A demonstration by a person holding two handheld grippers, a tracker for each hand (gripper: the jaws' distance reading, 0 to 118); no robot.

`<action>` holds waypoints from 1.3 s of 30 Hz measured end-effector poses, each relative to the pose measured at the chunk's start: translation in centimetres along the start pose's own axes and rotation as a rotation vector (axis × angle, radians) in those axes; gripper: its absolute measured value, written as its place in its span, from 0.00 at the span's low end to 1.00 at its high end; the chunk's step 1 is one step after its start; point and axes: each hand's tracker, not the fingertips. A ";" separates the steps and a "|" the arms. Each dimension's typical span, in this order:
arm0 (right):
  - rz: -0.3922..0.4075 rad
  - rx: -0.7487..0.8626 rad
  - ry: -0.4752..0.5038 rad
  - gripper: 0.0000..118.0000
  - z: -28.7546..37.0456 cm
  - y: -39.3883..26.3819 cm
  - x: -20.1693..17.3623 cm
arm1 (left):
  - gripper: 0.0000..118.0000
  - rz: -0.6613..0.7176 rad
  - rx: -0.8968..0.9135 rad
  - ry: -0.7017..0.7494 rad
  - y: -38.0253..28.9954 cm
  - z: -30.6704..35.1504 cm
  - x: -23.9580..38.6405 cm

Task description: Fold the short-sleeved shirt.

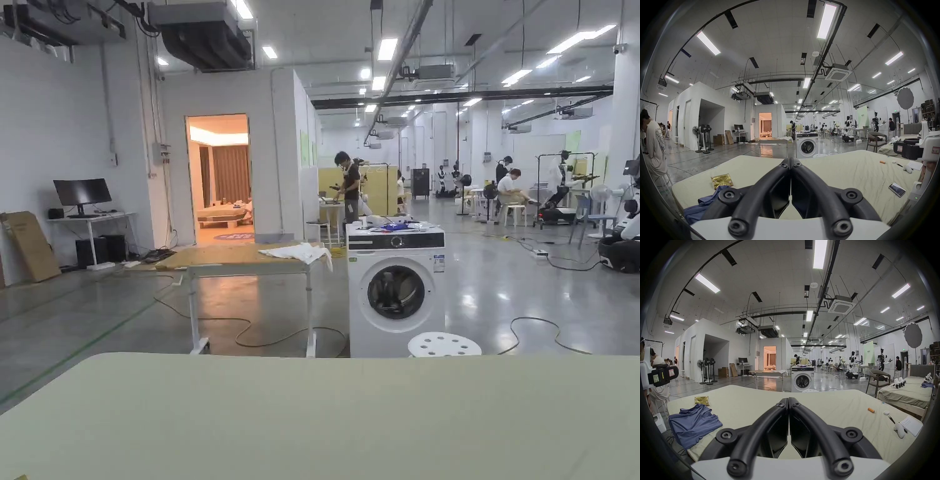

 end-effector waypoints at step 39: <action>0.328 0.017 -0.031 0.00 0.0 0.3 -0.5 | 0.00 -0.362 -0.031 -0.030 0.2 -1.2 0.2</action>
